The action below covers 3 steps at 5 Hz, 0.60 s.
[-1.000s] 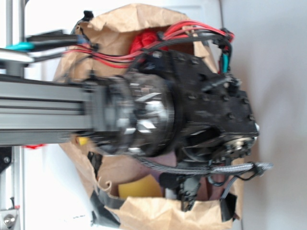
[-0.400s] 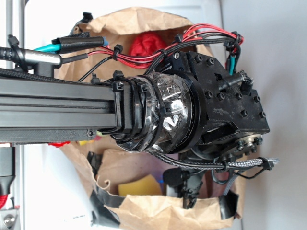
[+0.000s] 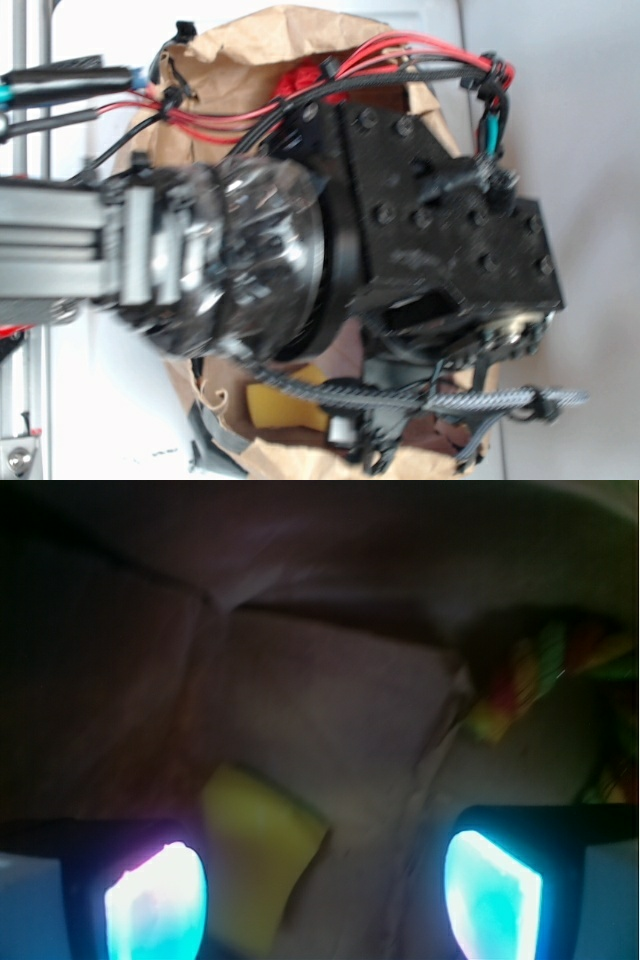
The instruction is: Grab the green sponge.
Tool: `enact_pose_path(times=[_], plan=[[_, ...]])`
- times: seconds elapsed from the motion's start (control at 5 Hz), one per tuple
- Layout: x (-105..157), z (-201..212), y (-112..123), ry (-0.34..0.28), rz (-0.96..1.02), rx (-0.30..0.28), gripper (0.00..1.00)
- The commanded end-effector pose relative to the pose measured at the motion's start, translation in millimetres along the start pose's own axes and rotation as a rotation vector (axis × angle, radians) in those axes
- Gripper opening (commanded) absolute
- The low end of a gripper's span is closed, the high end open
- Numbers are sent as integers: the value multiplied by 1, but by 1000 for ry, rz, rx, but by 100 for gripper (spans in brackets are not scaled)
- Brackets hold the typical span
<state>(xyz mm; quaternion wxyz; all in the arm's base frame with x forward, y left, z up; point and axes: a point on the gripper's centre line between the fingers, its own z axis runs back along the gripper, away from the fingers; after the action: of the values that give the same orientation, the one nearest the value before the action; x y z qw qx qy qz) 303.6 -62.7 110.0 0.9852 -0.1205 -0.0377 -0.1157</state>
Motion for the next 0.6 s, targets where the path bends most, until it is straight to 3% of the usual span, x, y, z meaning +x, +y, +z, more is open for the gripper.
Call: enact_pose_path(times=[0.0,0.4], plan=[[-12,12,-27,-21,-92,-12,100],[-27,-18,-35,-39,-91,-61,100]])
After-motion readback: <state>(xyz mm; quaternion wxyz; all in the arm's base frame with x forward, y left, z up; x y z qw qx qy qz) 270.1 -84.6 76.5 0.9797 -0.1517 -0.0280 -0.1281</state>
